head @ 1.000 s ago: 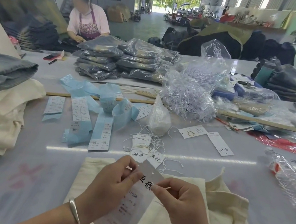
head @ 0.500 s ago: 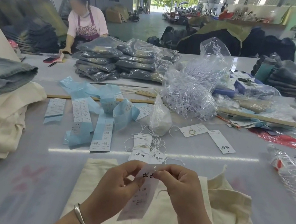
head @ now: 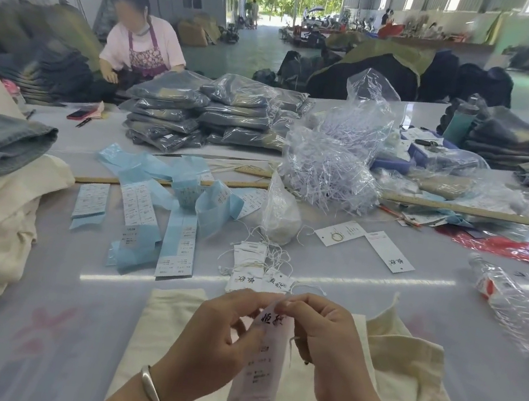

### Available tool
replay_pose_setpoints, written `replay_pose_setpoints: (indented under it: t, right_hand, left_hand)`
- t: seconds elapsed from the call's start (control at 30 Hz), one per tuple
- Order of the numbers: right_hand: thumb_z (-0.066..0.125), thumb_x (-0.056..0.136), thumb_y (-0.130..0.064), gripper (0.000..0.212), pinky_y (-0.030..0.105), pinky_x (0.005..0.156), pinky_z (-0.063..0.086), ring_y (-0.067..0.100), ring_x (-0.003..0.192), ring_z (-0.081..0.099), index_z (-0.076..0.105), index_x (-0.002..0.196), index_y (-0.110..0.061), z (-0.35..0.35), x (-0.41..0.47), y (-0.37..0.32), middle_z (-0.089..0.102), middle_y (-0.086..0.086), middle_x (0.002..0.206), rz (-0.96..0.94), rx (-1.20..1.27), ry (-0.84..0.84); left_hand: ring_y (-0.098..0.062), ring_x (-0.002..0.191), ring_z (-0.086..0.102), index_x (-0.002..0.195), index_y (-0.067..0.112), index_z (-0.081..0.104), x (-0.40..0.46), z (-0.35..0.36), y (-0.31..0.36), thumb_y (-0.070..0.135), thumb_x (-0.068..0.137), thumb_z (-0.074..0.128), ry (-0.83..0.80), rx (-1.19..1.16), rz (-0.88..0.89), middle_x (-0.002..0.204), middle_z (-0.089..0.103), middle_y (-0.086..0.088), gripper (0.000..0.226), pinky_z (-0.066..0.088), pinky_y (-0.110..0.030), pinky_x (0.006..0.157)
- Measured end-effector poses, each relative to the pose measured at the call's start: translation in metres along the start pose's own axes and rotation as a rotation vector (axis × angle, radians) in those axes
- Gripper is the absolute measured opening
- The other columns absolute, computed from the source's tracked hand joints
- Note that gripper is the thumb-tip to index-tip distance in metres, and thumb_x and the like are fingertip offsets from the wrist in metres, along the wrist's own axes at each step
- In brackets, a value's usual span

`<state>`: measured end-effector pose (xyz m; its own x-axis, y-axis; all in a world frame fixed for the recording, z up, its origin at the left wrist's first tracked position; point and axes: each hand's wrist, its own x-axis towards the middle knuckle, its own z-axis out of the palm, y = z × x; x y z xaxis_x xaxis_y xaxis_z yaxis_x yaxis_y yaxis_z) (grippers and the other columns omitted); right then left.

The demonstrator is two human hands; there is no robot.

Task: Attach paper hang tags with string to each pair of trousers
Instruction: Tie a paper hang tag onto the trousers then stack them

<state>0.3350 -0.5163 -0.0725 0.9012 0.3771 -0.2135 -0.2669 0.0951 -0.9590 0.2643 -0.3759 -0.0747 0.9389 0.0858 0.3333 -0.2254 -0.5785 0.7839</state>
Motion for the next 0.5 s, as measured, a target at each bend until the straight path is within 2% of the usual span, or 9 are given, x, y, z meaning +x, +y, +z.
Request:
replay_pose_setpoints:
  t: [0.07, 0.17, 0.23, 0.3, 0.37, 0.4, 0.43, 0.5]
  right_hand:
    - [0.067, 0.078, -0.006, 0.010, 0.016, 0.037, 0.020, 0.011, 0.040, 0.021, 0.071, 0.069, -0.004, 0.000, -0.001, 0.000, 0.037, -0.002, 0.044, 0.002, 0.012, -0.012]
    - [0.067, 0.080, -0.005, 0.009, 0.015, 0.038, 0.019, 0.009, 0.039, 0.018, 0.071, 0.071, -0.005, 0.001, -0.005, 0.002, 0.033, -0.005, 0.043, 0.016, 0.006, -0.081]
    - [0.069, 0.081, -0.006, 0.015, 0.014, 0.038, 0.018, 0.008, 0.038, 0.018, 0.071, 0.067, -0.010, 0.002, -0.006, 0.004, 0.034, -0.007, 0.042, 0.015, -0.006, -0.119]
    - [0.069, 0.082, -0.006, 0.015, 0.013, 0.038, 0.020, 0.006, 0.038, 0.020, 0.071, 0.067, -0.010, 0.001, -0.006, 0.006, 0.038, -0.009, 0.042, 0.012, -0.028, -0.133]
    - [0.068, 0.082, -0.005, 0.013, 0.014, 0.038, 0.020, 0.007, 0.039, 0.021, 0.072, 0.070, -0.008, -0.001, -0.006, 0.008, 0.038, -0.008, 0.044, 0.019, -0.066, -0.143]
    - [0.067, 0.083, -0.005, 0.013, 0.014, 0.039, 0.021, 0.007, 0.039, 0.022, 0.072, 0.071, -0.008, -0.002, -0.006, 0.010, 0.037, -0.006, 0.046, 0.023, -0.094, -0.141]
    - [0.067, 0.084, -0.006, 0.013, 0.015, 0.040, 0.024, 0.008, 0.039, 0.025, 0.072, 0.073, -0.010, -0.003, -0.005, 0.010, 0.039, -0.004, 0.050, 0.013, -0.144, -0.126]
    - [0.067, 0.086, -0.010, 0.011, 0.021, 0.049, 0.039, 0.007, 0.044, 0.039, 0.071, 0.088, -0.020, -0.010, -0.004, 0.012, 0.056, -0.006, 0.065, -0.085, -0.411, -0.020]
  left_hand:
    - [-0.015, 0.096, 0.064, 0.104, 0.031, 0.074, 0.003, 0.001, 0.000, 0.031, 0.093, 0.053, 0.045, -0.158, -0.031, 0.099, 0.067, 0.008, 0.023, 0.051, -0.022, 0.071]
    - [-0.016, 0.081, 0.065, 0.085, 0.016, 0.075, 0.010, -0.003, -0.002, 0.018, 0.097, 0.056, 0.067, -0.389, -0.218, 0.085, 0.070, -0.003, 0.022, 0.051, -0.028, 0.070]
    - [-0.017, 0.078, 0.061, 0.083, 0.011, 0.073, 0.013, -0.003, -0.003, 0.013, 0.088, 0.068, 0.033, -0.530, -0.325, 0.081, 0.070, -0.007, 0.007, 0.048, -0.024, 0.072]
    - [-0.020, 0.079, 0.059, 0.084, 0.008, 0.072, 0.012, -0.001, -0.006, 0.013, 0.081, 0.075, 0.011, -0.635, -0.384, 0.081, 0.069, -0.011, 0.006, 0.046, -0.027, 0.073]
    - [-0.018, 0.075, 0.059, 0.083, 0.009, 0.073, 0.013, 0.000, -0.009, 0.004, 0.082, 0.073, 0.034, -0.633, -0.392, 0.079, 0.069, -0.009, 0.005, 0.046, -0.023, 0.068]
    - [-0.016, 0.071, 0.058, 0.083, 0.010, 0.073, 0.013, 0.002, -0.010, -0.001, 0.082, 0.071, 0.055, -0.578, -0.383, 0.076, 0.068, -0.007, 0.011, 0.046, -0.020, 0.063]
    - [-0.014, 0.067, 0.057, 0.082, 0.013, 0.072, 0.014, 0.004, -0.010, -0.003, 0.082, 0.070, 0.078, -0.484, -0.362, 0.073, 0.068, -0.005, 0.017, 0.044, -0.018, 0.060]
    - [-0.006, 0.062, 0.055, 0.083, 0.020, 0.071, 0.017, 0.008, -0.009, -0.002, 0.080, 0.071, 0.136, -0.174, -0.269, 0.069, 0.066, 0.000, 0.022, 0.041, -0.012, 0.058]
